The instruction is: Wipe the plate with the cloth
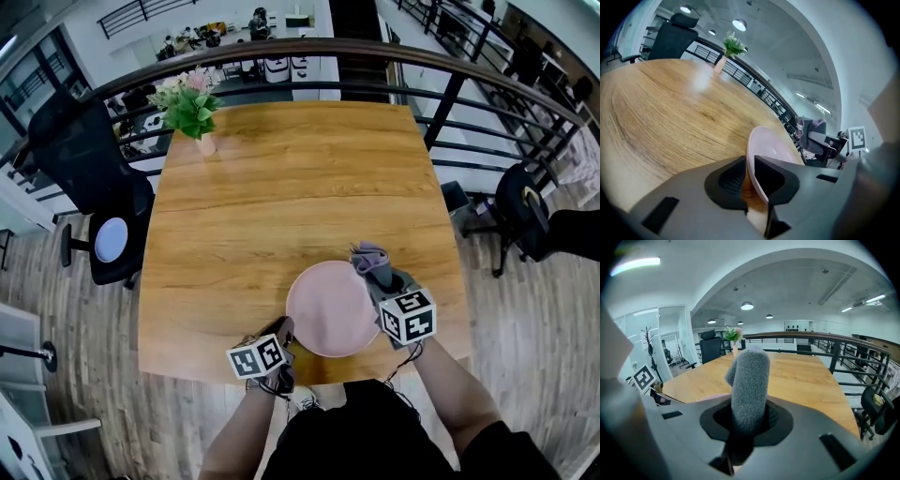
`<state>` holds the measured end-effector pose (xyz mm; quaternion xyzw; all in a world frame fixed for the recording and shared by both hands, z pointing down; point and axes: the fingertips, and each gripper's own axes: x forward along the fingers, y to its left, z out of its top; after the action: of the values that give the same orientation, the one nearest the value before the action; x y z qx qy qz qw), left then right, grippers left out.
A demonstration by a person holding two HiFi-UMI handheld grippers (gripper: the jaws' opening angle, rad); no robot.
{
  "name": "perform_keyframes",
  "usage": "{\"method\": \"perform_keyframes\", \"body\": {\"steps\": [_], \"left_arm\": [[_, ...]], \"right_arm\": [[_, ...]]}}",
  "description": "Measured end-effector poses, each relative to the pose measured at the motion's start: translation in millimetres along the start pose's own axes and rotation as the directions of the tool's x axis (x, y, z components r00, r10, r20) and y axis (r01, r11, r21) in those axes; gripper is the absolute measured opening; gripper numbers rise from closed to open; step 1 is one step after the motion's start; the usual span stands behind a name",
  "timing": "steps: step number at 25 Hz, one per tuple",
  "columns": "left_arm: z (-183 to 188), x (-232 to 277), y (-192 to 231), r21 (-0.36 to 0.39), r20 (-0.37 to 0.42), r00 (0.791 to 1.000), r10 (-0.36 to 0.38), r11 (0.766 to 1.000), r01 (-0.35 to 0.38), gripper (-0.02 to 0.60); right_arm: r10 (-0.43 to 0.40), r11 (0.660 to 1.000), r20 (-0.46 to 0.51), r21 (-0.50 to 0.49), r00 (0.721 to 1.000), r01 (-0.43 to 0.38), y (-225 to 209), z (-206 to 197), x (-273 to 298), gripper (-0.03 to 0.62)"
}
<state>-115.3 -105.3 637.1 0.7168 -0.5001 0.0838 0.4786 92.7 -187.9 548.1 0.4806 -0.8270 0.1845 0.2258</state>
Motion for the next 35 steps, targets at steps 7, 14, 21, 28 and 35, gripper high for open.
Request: {"method": "perform_keyframes", "body": {"steps": [7, 14, 21, 28, 35], "left_arm": [[47.3, -67.0, -23.1, 0.24, 0.169, 0.986, -0.014, 0.97, -0.028, 0.038], [90.6, -148.6, -84.7, 0.56, 0.377, 0.915, -0.144, 0.823, -0.101, 0.025], [77.7, -184.3, -111.2, 0.679, 0.418, 0.882, -0.219, 0.721, -0.142, 0.024], [23.7, -185.4, -122.7, 0.667, 0.355, 0.911, -0.209, 0.739, -0.09, 0.021], [-31.0, -178.2, -151.8, 0.636, 0.325, 0.929, -0.179, 0.768, -0.075, 0.021]], "right_arm": [[-0.06, 0.997, 0.122, -0.047, 0.991, 0.066, 27.4, 24.6, -46.3, 0.072], [-0.096, 0.984, 0.224, -0.125, 0.97, 0.126, 60.4, 41.8, -98.9, 0.072], [-0.095, 0.989, 0.265, -0.088, 0.96, 0.122, 85.8, 27.9, -139.3, 0.072], [-0.06, 0.997, 0.251, -0.027, 0.966, 0.068, 89.9, 4.4, -164.5, 0.072], [0.017, 0.999, 0.248, -0.045, 0.969, -0.007, 82.7, -11.3, -197.5, 0.072]]}}
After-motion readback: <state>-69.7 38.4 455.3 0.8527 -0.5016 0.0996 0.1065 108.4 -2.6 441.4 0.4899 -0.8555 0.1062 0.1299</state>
